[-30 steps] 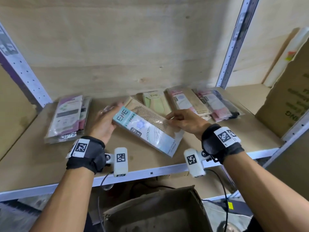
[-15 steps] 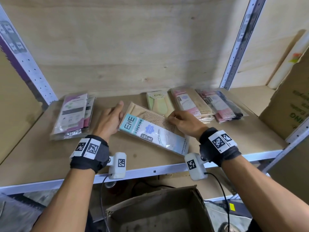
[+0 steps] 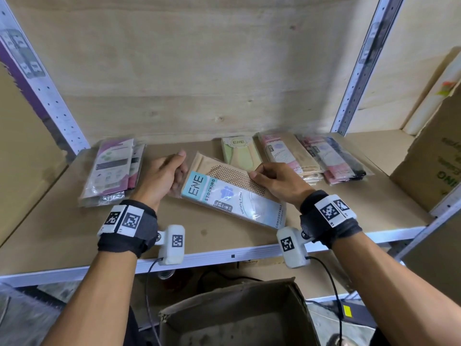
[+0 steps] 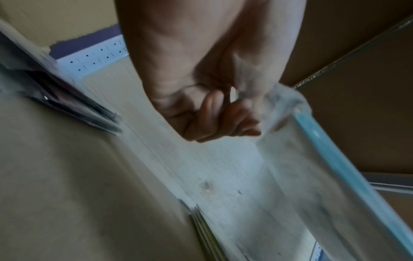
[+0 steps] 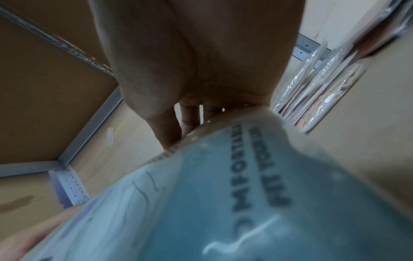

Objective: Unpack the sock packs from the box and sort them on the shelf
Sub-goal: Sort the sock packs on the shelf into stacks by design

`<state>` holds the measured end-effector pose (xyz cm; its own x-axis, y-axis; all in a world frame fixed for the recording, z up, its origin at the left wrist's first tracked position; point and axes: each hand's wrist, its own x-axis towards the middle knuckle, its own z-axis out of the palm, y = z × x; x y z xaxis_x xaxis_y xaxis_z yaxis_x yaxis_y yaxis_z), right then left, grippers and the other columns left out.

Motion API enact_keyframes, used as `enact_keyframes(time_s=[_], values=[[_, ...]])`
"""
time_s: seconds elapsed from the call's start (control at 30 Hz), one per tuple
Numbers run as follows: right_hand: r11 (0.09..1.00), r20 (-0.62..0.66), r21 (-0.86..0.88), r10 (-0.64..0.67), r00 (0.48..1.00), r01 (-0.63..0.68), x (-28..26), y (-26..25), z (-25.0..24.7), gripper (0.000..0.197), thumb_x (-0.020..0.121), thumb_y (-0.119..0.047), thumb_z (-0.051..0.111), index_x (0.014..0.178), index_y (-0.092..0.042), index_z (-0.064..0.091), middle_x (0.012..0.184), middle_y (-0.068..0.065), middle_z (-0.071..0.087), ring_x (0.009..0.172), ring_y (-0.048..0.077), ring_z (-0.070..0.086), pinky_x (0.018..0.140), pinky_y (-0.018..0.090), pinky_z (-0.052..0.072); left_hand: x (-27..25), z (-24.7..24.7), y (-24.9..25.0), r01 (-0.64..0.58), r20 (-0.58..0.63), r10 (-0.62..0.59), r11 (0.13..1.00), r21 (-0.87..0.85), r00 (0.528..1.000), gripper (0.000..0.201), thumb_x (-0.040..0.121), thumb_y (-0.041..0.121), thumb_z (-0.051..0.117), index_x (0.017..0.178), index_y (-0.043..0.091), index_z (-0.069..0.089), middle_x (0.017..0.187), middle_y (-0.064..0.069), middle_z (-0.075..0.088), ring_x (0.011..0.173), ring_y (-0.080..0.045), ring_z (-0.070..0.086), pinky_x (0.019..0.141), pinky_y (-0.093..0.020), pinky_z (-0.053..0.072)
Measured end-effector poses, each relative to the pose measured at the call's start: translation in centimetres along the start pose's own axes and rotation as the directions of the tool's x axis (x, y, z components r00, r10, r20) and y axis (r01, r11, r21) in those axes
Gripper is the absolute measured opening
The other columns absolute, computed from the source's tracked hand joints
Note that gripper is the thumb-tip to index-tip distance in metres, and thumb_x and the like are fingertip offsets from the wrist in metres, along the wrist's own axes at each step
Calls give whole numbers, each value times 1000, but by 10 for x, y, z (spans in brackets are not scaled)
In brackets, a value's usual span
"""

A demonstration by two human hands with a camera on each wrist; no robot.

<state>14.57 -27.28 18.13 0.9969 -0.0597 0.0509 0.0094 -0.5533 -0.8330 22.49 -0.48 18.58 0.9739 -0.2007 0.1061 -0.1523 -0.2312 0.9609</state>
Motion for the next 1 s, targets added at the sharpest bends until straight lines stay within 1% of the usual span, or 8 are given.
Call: enact_keyframes(time_s=[0.1, 0.3, 0.37, 0.47, 0.57, 0.73, 0.9, 1.0], values=[[998, -16, -53, -32, 999, 31, 0, 1, -1, 31, 95, -42, 61, 88, -13, 68, 92, 12, 73, 92, 33, 68, 81, 42, 53, 3, -6, -7, 35, 14, -36, 997, 73, 999, 38, 100, 43, 53, 72, 20, 62, 48, 9, 52, 41, -4, 44, 39, -15, 32], [998, -23, -37, -51, 998, 50, 0, 1, 4, 34, 94, -45, 62, 87, -13, 68, 91, 9, 73, 92, 30, 68, 83, 45, 54, 0, 0, -3, 53, -135, -38, 992, 115, 990, 55, 96, 62, 48, 62, 19, 52, 39, 8, 49, 37, -3, 53, 36, -13, 36], [999, -12, 6, -45, 999, 45, 0, 2, 4, 35, 93, -44, 63, 87, -11, 67, 92, 8, 74, 92, 30, 69, 84, 44, 54, 0, 3, -1, 78, -120, -79, 997, -11, 990, 55, 97, 61, 48, 60, 20, 50, 43, 6, 48, 45, -10, 57, 41, -16, 38], [991, 13, 129, -43, 999, 41, 0, 3, 6, 37, 92, -41, 65, 87, -4, 66, 94, 13, 74, 85, 23, 70, 82, 38, 54, -1, 4, 5, 113, -10, -121, 947, -302, 993, 55, 96, 55, 55, 51, 24, 51, 68, -13, 50, 67, -25, 58, 55, -28, 42], [978, 18, 202, -57, 998, 53, -1, 3, 9, 37, 93, -36, 65, 89, 1, 65, 97, 19, 72, 82, 17, 67, 80, 34, 51, -2, 6, 9, 132, 58, -118, 891, -435, 991, 49, 96, 52, 59, 58, 21, 52, 82, -20, 50, 78, -32, 59, 67, -37, 46], [970, 44, 245, -15, 999, 4, -2, 4, 10, 37, 95, -32, 63, 92, 5, 63, 95, 21, 71, 84, 21, 64, 85, 38, 50, -1, 4, 6, 99, 36, -92, 905, -413, 995, 60, 97, 60, 48, 49, 25, 57, 68, -10, 46, 69, -26, 57, 59, -32, 34], [923, 24, 370, 102, 995, -103, 1, 6, 8, 25, 96, -30, 62, 96, -5, 64, 95, 10, 70, 87, 23, 64, 89, 38, 50, 3, -3, -1, 89, 63, -63, 793, -602, 996, 64, 94, 73, 35, 71, 35, 82, 86, -3, 77, 79, -19, 68, 64, -28, 47], [848, -19, 512, 173, 985, -139, 6, 2, 9, 16, 100, -21, 55, 88, -13, 59, 86, 6, 64, 76, 19, 60, 76, 31, 50, 6, 8, -4, 187, 154, -116, 770, -610, 981, 66, 91, 71, 45, 106, 13, 73, 98, -10, 77, 87, -23, 73, 67, -33, 60]])
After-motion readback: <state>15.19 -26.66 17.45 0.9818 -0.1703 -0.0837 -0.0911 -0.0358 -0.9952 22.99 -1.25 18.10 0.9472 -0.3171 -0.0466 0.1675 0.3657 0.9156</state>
